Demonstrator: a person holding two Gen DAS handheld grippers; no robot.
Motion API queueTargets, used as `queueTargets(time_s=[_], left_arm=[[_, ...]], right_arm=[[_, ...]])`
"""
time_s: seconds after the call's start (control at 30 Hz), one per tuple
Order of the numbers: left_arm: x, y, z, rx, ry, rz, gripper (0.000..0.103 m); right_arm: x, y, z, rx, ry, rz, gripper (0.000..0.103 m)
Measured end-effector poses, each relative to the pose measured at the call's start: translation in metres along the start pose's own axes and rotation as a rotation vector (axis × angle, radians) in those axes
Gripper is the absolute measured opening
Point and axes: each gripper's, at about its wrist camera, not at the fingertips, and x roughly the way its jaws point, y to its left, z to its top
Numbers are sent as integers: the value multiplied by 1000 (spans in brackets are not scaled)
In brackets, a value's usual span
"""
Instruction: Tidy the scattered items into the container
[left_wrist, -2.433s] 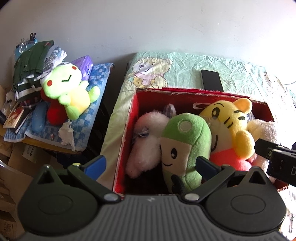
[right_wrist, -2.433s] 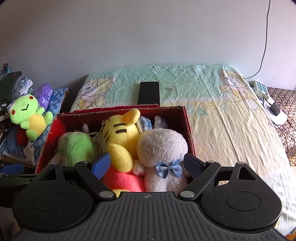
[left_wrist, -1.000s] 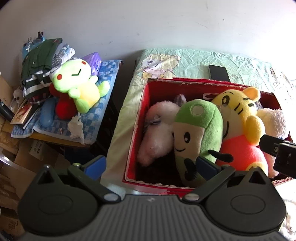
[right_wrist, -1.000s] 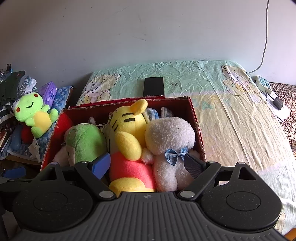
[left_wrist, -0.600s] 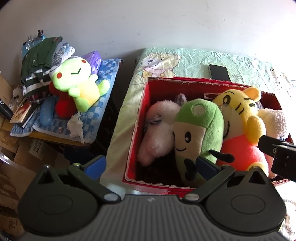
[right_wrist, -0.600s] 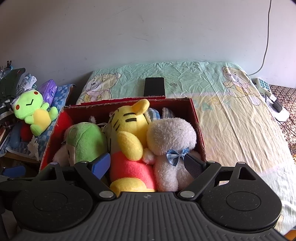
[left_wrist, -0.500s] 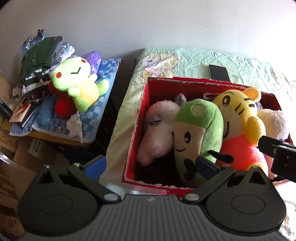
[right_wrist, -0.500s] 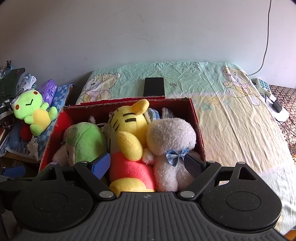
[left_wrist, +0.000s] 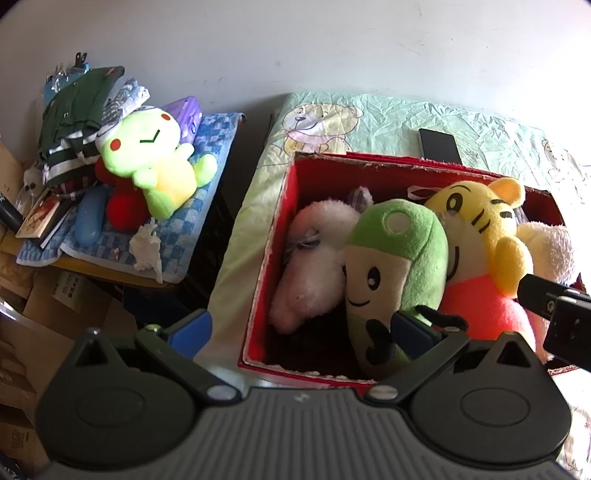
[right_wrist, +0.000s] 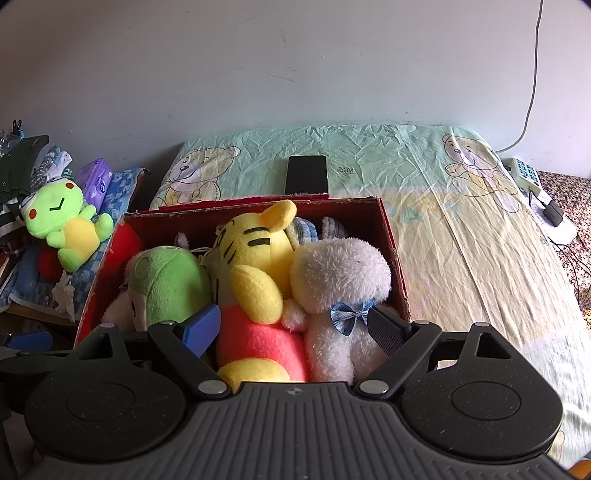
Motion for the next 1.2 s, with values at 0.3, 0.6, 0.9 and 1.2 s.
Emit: queueTargets(time_s=[0.3,0.6,0.9,1.2], left_arm=[[-3,-2,3,15,-31,-10,103],[-4,-5,9,23,-50,-9,103],[-5,-10,11,31,-59,-9,103],[-5,-10,10,30,-47,7,103]], right_arm=[[2,0,4,-2,-9,-3,89],[5,-2,7,-4,-16,-20,89],[6,-5,8,6,-17,-21,89],[4,-10,6,8,-13,-19,89]])
